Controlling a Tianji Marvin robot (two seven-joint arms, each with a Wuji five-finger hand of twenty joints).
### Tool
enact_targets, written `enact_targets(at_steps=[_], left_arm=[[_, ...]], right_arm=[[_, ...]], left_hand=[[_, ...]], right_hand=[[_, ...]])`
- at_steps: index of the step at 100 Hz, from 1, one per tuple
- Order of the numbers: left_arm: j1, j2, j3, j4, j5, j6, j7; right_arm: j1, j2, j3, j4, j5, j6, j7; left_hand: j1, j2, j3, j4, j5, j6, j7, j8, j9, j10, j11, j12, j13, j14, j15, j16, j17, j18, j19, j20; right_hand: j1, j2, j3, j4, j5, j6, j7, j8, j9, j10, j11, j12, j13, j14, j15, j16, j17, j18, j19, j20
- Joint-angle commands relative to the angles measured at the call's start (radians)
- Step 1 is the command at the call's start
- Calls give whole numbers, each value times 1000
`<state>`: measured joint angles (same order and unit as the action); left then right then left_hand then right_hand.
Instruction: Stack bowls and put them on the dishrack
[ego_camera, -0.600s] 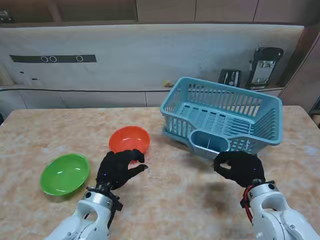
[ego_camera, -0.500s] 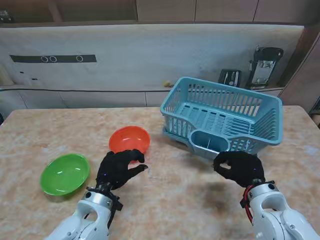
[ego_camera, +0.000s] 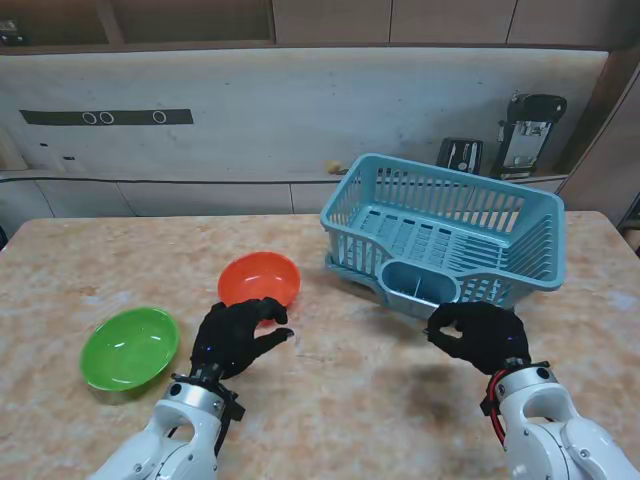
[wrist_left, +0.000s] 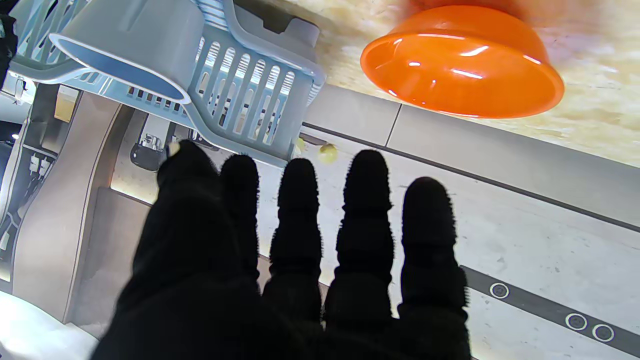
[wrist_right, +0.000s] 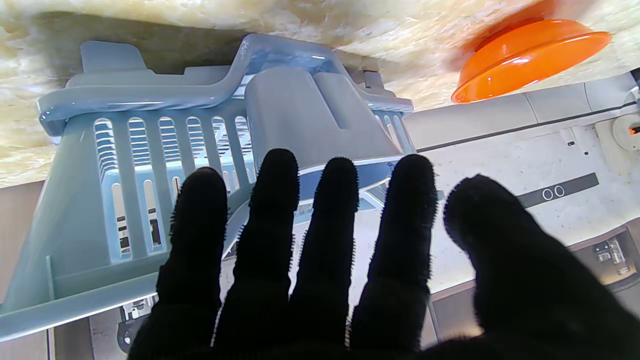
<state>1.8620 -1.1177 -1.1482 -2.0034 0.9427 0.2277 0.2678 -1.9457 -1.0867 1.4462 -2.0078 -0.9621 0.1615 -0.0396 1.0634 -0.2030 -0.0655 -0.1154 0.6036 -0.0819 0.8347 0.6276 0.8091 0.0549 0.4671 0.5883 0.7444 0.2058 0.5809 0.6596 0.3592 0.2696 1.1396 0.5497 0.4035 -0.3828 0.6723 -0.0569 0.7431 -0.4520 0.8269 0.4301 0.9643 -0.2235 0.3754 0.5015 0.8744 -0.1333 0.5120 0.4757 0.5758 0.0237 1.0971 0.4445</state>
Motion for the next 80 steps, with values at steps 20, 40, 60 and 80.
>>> enact_targets(at_steps=[20,40,60,80], left_arm=[[-25,1,4,2,2,61,-61],[-89,-4,34,55,-25,80,-65],[-151,2,65,113,-31,97,-109],[-210,0,90,176,-82,124,-144]], right_arm=[[-14,-6,2,-8,1,3,21],[-16,-5,3,-11,3,10,29],[-18,-5,3,-12,1,12,29],[-16,-5,2,-12,3,15,34]], left_hand=[[-24,2,26,32,-64,83,-234,-56,-128,14,-103,-85,-98,-37,-147,-107,-12,-30,-67,-37],[-53,-17,51,61,-97,120,-317,-100,-204,26,-142,-135,-153,-50,-211,-180,3,-24,-114,-65],[-74,-70,59,65,-143,138,-377,-142,-286,24,-179,-177,-225,-64,-254,-237,20,30,-147,-86],[-95,-103,81,70,-189,170,-456,-194,-390,38,-217,-220,-325,-52,-275,-283,-11,65,-175,-93]], right_hand=[[-12,22,-13,13,10,-18,17,8,13,-8,9,11,2,-11,-5,9,-11,4,-3,-9],[-12,22,-13,13,10,-19,16,9,14,-11,9,11,1,-12,-6,8,-12,4,-4,-9],[-12,22,-13,13,11,-18,17,9,13,-9,9,11,1,-11,-6,8,-12,4,-4,-9],[-12,22,-13,13,11,-19,16,10,14,-10,9,12,1,-12,-6,8,-14,3,-5,-9]])
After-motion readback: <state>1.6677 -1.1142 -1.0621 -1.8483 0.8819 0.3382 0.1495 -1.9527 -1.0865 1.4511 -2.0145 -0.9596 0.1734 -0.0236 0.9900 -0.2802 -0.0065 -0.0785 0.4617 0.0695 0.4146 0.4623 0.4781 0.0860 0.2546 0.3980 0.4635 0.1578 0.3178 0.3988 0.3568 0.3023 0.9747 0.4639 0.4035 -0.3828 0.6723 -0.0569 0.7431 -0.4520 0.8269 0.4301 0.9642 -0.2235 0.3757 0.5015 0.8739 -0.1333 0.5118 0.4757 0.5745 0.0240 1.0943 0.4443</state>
